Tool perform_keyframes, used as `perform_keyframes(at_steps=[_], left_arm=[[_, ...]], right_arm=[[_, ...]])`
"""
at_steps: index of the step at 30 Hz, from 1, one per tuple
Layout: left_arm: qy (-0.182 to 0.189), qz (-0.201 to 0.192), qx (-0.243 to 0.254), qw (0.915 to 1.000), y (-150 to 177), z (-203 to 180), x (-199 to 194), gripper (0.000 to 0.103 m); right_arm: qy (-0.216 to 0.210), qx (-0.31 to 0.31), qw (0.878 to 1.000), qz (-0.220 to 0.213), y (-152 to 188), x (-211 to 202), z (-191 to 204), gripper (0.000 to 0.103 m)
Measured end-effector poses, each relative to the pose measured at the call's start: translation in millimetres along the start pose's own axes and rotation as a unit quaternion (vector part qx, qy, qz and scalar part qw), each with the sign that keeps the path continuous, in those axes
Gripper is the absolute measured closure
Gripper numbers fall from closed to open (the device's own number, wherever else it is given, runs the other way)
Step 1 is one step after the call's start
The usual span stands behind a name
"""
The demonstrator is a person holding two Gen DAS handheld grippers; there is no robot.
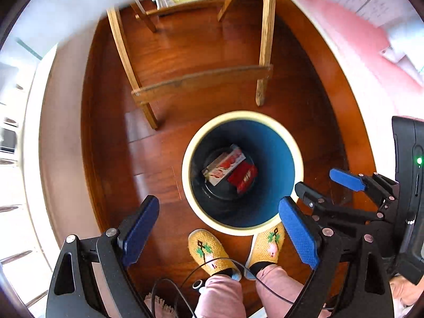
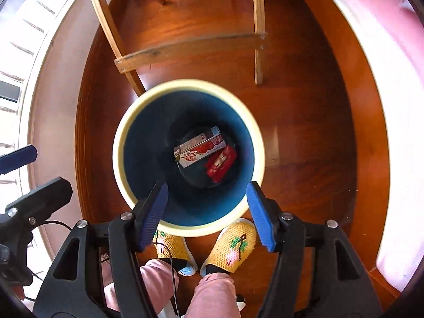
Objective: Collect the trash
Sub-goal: 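Carry the red envelope over the bin and open the right tool, then raise both tools back toward the table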
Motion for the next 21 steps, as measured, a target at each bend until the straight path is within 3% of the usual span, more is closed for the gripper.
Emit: perform_keyframes(at_steps=[8,15,21], left_arm=[[0.001,-0.018,0.018,0.9997,-9,-15,-104,0.010],[-0.016,-0.070,0.038,0.9967,-21,-22,-225,0.010],[-0.029,-0.127,0.061,0.9897,-28,-21,-321,0.010]], right_arm=[[0.002,-0.005,1.000,-0.021,-2,-94,10,0.043],[-0.007,-0.002,0.999,-0.051,0,-218,14,0.043],[0.012,-0.019,0.993,-0.112,-7,-326,27,0.043]])
Point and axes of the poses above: each gripper's, at about its wrist camera, not at the fingertips, and x roughly the way its jaws point, z to its left, y to its underside, the point moved 2 cm from there along x, roughly the way its jaws point, and after that the axes turned 3 degrees about y, right-handed, at the moved point
